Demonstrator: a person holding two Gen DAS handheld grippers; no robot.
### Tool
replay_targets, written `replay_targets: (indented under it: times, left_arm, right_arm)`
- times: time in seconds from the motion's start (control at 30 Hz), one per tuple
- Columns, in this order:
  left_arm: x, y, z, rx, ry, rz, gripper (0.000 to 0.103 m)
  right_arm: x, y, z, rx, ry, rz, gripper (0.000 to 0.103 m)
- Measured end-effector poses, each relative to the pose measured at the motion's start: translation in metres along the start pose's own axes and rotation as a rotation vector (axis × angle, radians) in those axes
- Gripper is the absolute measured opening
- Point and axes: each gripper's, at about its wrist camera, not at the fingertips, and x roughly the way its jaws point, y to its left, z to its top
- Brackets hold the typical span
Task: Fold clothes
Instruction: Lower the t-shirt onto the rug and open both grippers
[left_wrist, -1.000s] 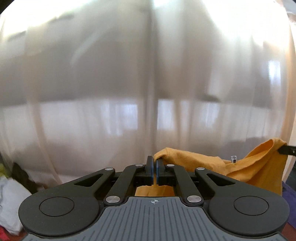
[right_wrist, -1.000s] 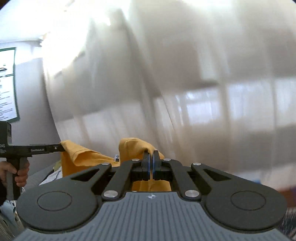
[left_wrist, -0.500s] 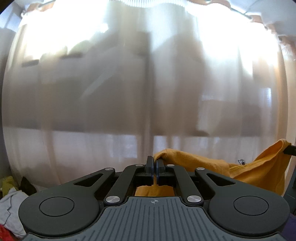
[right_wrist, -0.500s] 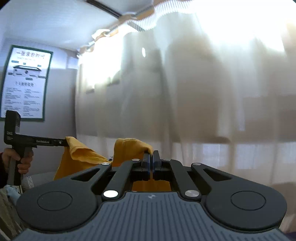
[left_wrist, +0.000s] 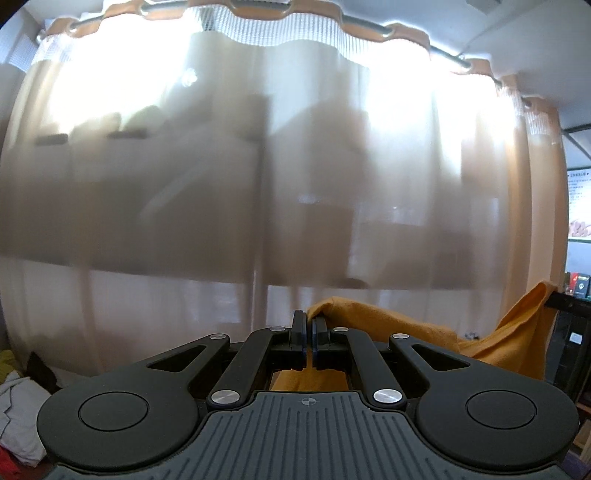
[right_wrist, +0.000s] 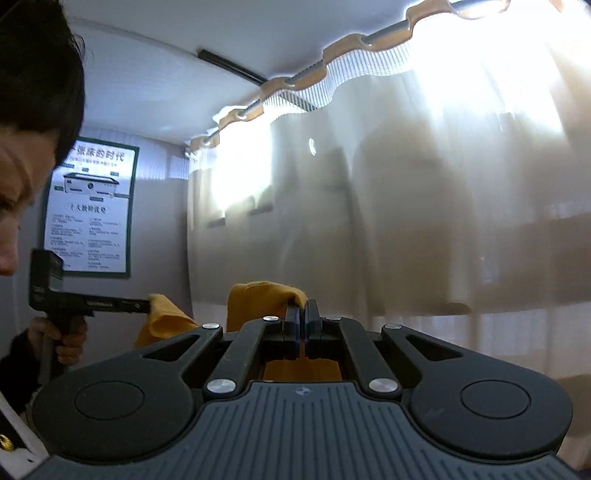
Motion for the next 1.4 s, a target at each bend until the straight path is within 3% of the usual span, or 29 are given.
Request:
replay_targets:
  times: [0.1,0.27,0.57,0.7,0.9,1.0,1.1,1.17,1.23,1.3,1.33,1.4]
  left_arm:
    - [0.029,0.011,-0.008,-0.003,0.052,0.02,0.0]
    - [0.129,0.052,-0.054,-0.044,0.259,0.054,0.0]
    - [0.345,0.129,-0.244,-0.083,0.642,0.197,0.0]
    - [0.402,0.151,-0.32,-0.125,0.778,0.237,0.0]
    - [0.439,0.166,-0.368,-0.111,0.842,0.234,0.0]
    - [0.456,0.17,-0.379,-0.118,0.876,0.234,0.025]
    - [0.458,0.18,-0.381,-0.167,0.871,0.245,0.034]
    - [0.457,0.188,-0.38,-0.206,0.86,0.254,0.05]
    - [0.456,0.195,-0.379,-0.246,0.848,0.263,0.053]
    - [0.455,0.203,-0.379,-0.285,0.837,0.273,0.053]
    - [0.455,0.207,-0.379,-0.305,0.831,0.277,0.054]
    - [0.453,0.214,-0.377,-0.341,0.816,0.285,0.054]
  right_arm:
    - [0.018,-0.015,-0.01,0.036,0.033,-0.013,0.003]
    - [0.089,-0.062,-0.062,0.109,0.185,-0.081,0.003]
    - [0.25,-0.153,-0.254,0.29,0.514,-0.295,0.003]
    - [0.303,-0.171,-0.335,0.301,0.69,-0.39,0.003]
    - [0.335,-0.18,-0.398,0.316,0.827,-0.463,0.003]
    - [0.344,-0.185,-0.412,0.303,0.874,-0.485,0.003]
    - [0.348,-0.193,-0.422,0.336,0.894,-0.524,0.006]
    - [0.347,-0.201,-0.422,0.382,0.89,-0.539,0.007]
    - [0.344,-0.206,-0.416,0.408,0.861,-0.538,0.007]
    - [0.34,-0.21,-0.405,0.414,0.836,-0.535,0.019]
    - [0.339,-0.212,-0.4,0.415,0.827,-0.535,0.033]
    - [0.333,-0.215,-0.389,0.404,0.794,-0.54,0.039]
